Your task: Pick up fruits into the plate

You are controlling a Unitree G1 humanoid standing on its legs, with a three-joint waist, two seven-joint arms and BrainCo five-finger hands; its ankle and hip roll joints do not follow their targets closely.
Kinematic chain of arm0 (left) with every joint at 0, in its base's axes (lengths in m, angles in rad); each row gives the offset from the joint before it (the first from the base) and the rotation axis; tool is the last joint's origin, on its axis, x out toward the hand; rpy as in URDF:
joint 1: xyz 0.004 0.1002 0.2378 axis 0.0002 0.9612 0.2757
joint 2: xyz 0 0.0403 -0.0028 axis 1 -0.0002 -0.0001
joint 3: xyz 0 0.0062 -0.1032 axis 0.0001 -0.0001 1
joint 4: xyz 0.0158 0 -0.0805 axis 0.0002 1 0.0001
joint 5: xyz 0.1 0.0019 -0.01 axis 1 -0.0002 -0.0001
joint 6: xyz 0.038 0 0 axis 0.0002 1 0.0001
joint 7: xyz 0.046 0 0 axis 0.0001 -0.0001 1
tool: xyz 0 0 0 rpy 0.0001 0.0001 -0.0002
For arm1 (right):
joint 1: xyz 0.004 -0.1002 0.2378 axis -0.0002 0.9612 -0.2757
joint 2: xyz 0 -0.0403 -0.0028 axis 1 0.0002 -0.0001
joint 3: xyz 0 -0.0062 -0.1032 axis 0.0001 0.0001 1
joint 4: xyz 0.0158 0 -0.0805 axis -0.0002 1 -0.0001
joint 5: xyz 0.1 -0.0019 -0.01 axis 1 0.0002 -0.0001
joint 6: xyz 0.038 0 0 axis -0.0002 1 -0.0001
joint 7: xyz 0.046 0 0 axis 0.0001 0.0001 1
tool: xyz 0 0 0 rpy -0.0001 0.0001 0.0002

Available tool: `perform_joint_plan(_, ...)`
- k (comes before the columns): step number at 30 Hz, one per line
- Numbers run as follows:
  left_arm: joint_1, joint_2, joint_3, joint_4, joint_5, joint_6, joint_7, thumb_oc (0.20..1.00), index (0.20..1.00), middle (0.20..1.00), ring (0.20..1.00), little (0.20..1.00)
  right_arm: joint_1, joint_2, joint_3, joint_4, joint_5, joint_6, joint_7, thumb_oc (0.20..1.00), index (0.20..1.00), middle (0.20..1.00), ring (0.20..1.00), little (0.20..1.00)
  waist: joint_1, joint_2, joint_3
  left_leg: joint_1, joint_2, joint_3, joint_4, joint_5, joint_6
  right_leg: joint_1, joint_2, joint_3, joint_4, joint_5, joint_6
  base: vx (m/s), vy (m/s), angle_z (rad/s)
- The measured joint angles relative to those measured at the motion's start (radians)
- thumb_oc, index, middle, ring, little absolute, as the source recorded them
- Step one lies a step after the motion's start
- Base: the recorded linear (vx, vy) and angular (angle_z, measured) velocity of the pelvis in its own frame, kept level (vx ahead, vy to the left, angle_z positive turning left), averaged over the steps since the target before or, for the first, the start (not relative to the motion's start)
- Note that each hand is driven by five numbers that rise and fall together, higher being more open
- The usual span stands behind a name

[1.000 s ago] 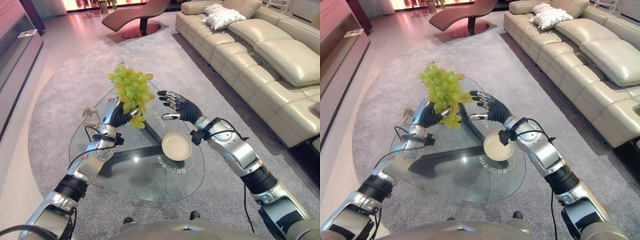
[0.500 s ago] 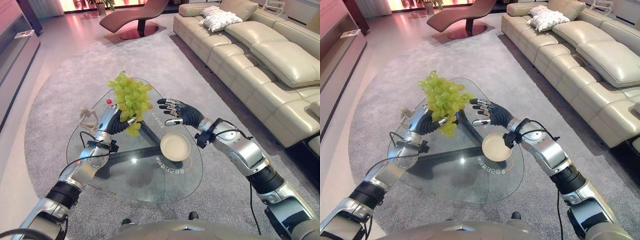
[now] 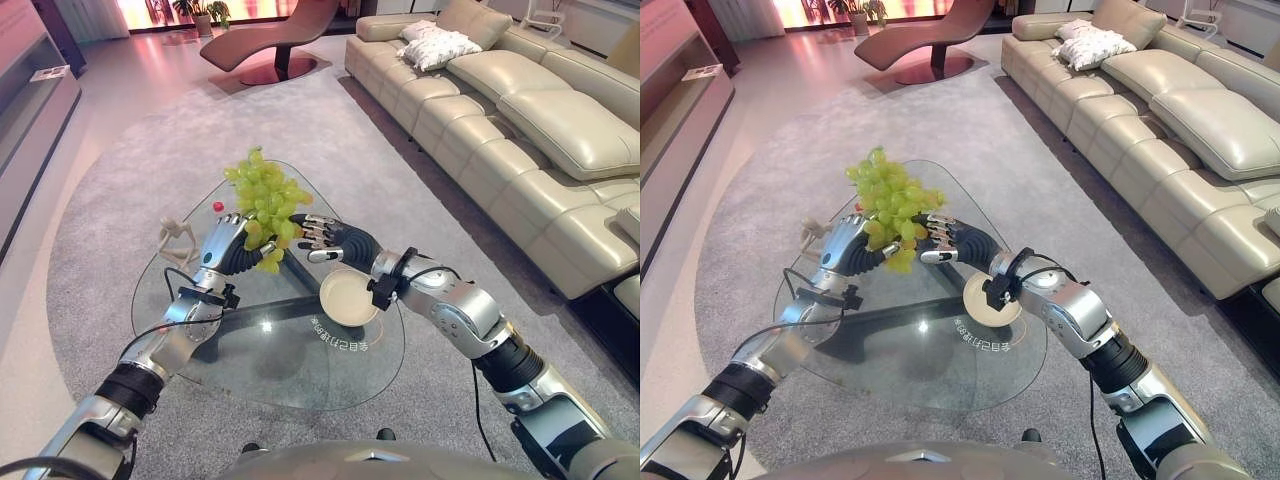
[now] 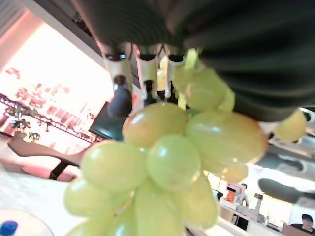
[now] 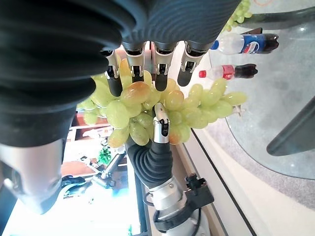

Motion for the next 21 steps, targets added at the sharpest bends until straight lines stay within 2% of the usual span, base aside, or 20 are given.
perform_joint_plan(12,-0.009,0.001,-0.055,0.002,0.061,0.032,0.015,0.200,0.200,0.200,0.200,0.200,0.000,-0.001,0.015,0.014,0.002,0.031,-0.063,1.000,1.000,1.000,1.000,1.000,-0.003,0.000,-0.001,0.000,0.001,0.002,0.000,0.000,0.000,-0.002,0.000,0.001,0.000,0.000,0.000,0.00,0.000,0.00)
perform_joint_plan(21,-0.015,-0.003,-0.061,0.026,0.065,0.048,0.049,0.200,0.200,0.200,0.200,0.200,0.000,0.005,0.013,0.024,-0.003,0.033,-0.058,1.000,1.000,1.000,1.000,1.000,-0.003,0.003,-0.002,0.000,0.001,0.000,0.000,0.000,0.000,-0.001,0.000,0.000,0.000,0.000,0.000,0.00,0.000,0.00)
